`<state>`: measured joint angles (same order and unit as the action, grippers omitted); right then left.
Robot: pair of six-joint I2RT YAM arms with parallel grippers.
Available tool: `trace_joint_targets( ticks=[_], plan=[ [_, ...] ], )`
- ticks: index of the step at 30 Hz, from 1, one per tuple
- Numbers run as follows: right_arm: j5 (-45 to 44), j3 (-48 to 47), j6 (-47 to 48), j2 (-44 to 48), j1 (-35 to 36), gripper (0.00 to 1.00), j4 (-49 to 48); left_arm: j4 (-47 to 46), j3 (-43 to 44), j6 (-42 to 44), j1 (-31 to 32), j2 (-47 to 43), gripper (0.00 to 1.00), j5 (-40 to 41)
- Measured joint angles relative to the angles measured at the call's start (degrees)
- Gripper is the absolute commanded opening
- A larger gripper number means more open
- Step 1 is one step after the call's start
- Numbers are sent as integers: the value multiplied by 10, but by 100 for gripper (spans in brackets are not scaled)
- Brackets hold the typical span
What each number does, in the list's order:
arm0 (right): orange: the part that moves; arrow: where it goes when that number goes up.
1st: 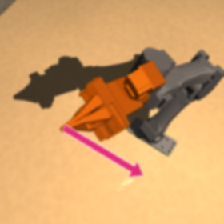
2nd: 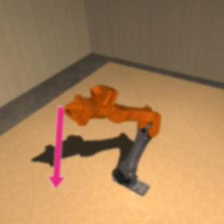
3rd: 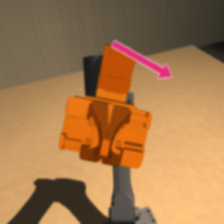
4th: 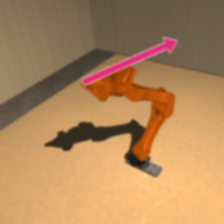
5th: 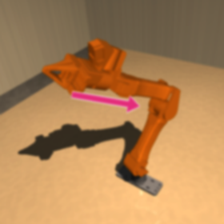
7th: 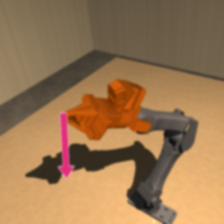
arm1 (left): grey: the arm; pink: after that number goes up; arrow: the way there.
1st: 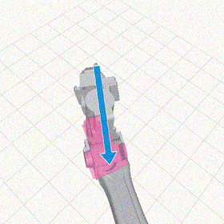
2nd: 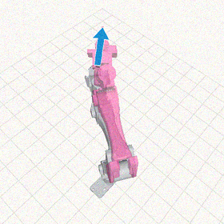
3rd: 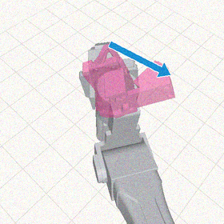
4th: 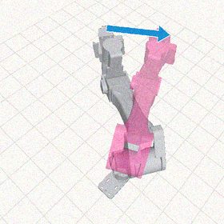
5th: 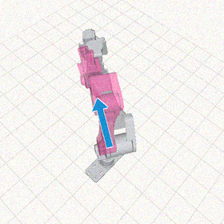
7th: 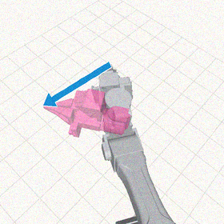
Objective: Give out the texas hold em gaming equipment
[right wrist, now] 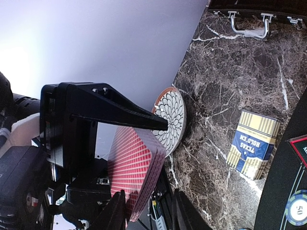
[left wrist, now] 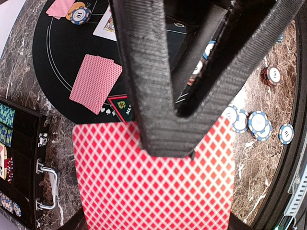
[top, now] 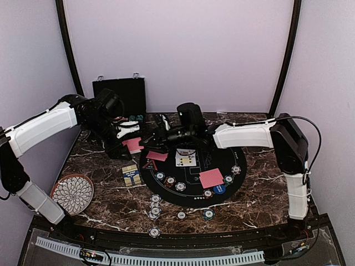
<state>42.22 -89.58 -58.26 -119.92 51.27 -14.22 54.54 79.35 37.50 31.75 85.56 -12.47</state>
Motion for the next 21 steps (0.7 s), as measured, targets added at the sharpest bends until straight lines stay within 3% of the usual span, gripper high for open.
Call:
trace_joint_targets(
  ticks=[14,21],
  plan=[
    [5,1,-10,3,1,1,-10,-7,-12,0,0,-1,0,14],
    [9,15,-25,6,1,0,-27,-9,-16,0,0,-1,0,19]
  ],
)
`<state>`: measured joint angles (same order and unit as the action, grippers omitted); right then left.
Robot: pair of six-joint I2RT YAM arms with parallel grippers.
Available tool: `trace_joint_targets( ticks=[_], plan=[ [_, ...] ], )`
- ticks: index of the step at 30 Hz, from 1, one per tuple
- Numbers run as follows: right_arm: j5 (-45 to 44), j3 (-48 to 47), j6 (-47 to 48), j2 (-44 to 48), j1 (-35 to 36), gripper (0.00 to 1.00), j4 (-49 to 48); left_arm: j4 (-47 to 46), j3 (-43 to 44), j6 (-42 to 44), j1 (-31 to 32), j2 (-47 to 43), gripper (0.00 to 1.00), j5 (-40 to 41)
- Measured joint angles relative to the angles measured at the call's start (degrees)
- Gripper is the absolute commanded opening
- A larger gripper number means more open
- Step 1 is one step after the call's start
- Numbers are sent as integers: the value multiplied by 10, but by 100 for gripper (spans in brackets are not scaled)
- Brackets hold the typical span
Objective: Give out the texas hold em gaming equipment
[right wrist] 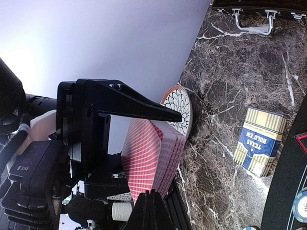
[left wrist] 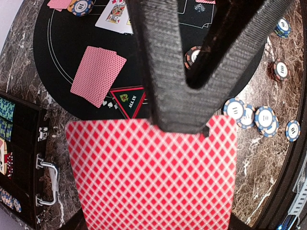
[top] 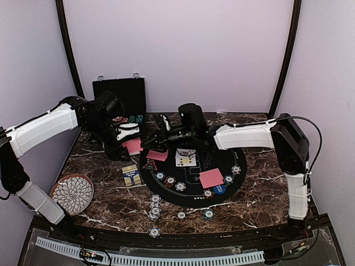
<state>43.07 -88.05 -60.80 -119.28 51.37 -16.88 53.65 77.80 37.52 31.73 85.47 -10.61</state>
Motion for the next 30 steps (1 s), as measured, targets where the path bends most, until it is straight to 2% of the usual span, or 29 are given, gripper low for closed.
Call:
trace_joint_targets(
  ticks=[10,19,20,23,25,27,30],
  plan=[
    [7,23,-23,9,-6,0,-23,-2,-1,2,0,0,0,2],
    [12,91,-23,84,-51,0,-25,-4,-4,3,0,0,0,12],
    [12,95,-23,90,-55,3,-25,-4,-4,3,0,0,0,12],
    [11,106,-20,103,-62,24,-26,-4,-4,3,0,0,0,12],
    [8,106,-19,103,-59,34,-26,-4,-4,3,0,0,0,12],
    [8,106,-18,101,-54,39,-25,-4,-4,3,0,0,0,12],
    [9,97,-22,88,-38,40,-26,-4,-4,3,0,0,0,12]
  ],
)
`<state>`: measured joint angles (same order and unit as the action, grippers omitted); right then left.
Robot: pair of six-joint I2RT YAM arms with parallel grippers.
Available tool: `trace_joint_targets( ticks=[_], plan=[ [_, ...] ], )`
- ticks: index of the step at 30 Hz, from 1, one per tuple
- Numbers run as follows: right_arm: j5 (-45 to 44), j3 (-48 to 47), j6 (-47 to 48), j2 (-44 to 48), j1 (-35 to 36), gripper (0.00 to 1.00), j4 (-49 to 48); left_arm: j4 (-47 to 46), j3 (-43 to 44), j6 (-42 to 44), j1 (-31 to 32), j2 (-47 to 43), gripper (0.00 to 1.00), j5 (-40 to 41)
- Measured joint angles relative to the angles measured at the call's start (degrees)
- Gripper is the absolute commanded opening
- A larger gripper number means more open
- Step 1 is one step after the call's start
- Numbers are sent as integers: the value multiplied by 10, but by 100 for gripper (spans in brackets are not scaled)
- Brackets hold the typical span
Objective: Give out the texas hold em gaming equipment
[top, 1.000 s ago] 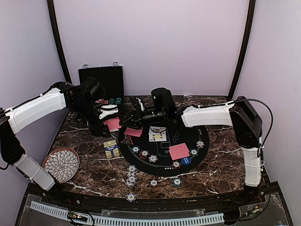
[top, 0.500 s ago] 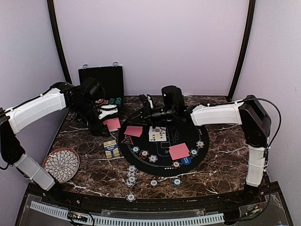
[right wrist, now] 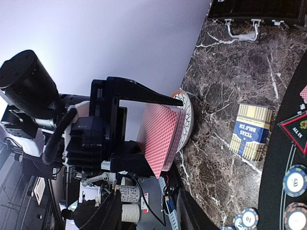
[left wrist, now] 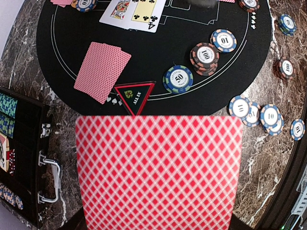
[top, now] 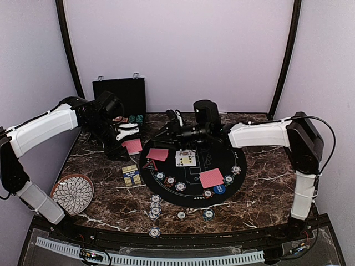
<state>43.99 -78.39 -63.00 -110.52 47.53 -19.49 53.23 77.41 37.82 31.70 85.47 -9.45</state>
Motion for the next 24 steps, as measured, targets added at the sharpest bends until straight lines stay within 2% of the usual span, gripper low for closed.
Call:
trace_joint_targets(
  ticks=[10,24],
  plan=[
    [14,-46,-26,-75,36,34,-16,0,0,0,0,0,0,-2],
    [24,-83,-57,-99,39,22,-49,0,0,0,0,0,0,-2]
  ],
)
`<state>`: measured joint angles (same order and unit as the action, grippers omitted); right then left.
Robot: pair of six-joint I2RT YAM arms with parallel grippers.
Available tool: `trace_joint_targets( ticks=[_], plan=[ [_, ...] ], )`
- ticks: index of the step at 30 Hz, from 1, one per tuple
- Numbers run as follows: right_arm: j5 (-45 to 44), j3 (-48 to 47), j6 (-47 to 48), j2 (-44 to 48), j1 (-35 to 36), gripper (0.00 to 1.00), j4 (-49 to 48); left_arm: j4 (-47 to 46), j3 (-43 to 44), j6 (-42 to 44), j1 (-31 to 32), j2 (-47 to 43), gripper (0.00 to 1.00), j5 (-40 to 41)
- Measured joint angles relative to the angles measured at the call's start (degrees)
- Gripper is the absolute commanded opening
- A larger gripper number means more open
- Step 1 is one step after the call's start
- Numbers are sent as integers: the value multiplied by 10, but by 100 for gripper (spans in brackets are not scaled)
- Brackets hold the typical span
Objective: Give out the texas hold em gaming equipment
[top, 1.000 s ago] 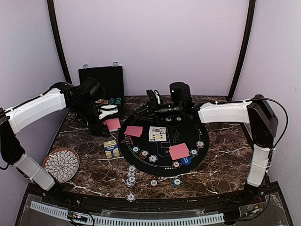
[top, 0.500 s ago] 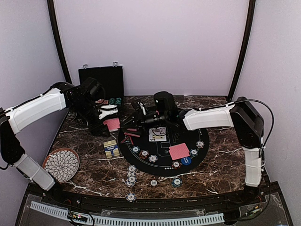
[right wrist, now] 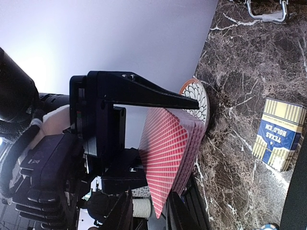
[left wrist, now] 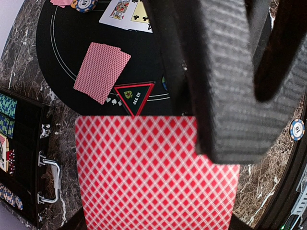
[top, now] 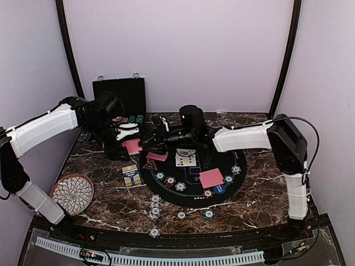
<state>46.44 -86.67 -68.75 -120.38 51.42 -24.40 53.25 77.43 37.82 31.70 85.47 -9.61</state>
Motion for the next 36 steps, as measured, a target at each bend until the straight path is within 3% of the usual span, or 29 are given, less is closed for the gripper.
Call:
trace_joint_targets(
  ticks=[9,16,25,36],
  plan=[
    [4,-4,-8,-14,3,13,-1,0,0,0,0,0,0,0],
    [7,-16,-14,-21,5,0,0,2,0,0,-1,0,0,1],
    [8,-14,4,-14,-2,0,18,-1,0,0,0,0,0,0],
    [-14,67,74,87,-49,0,96,-10,0,0,0,0,0,-2]
  ],
)
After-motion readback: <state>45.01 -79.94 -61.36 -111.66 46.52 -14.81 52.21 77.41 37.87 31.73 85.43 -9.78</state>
